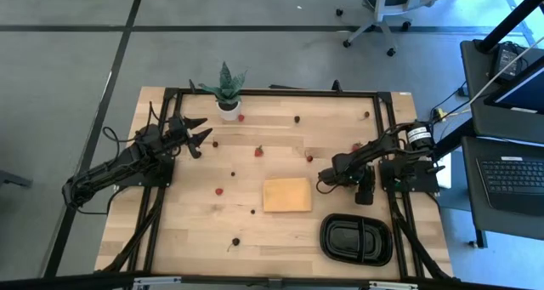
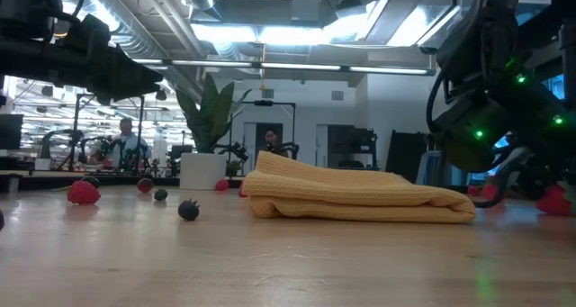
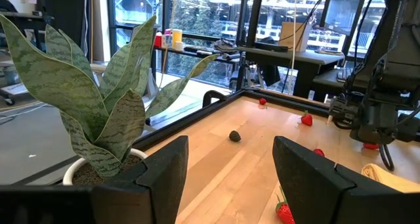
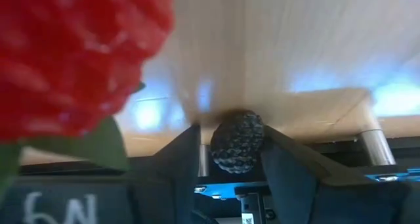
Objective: Pick and placing Produce into tupperware
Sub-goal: Put the black berry into the black container
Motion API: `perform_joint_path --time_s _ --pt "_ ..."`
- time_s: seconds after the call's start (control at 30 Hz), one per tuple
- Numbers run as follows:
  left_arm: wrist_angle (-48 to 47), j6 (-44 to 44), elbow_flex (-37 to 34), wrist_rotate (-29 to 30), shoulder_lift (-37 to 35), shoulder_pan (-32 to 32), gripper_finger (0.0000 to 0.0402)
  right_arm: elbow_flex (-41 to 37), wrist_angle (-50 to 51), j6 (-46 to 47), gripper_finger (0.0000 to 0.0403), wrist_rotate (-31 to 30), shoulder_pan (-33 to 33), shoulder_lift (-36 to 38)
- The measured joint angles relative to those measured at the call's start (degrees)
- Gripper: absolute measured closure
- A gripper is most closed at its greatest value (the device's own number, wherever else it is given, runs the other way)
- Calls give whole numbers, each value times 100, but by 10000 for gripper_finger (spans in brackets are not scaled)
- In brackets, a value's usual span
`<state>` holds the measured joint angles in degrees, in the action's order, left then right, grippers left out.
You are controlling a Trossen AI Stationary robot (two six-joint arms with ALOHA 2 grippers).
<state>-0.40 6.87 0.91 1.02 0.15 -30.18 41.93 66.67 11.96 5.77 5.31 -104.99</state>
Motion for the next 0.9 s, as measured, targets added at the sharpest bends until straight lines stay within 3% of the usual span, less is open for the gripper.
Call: perform_joint_path --time_s 0.2,0.47,0.9 --pt "0 0 1 0 1 -1 186 0 65 123 301 -124 -1 -2" --pt "-2 0 1 0 0 0 186 72 252 159 301 -214 -1 -13" --pt "-1 0 1 -2 1 -1 186 992 964 442 300 -90 111 369"
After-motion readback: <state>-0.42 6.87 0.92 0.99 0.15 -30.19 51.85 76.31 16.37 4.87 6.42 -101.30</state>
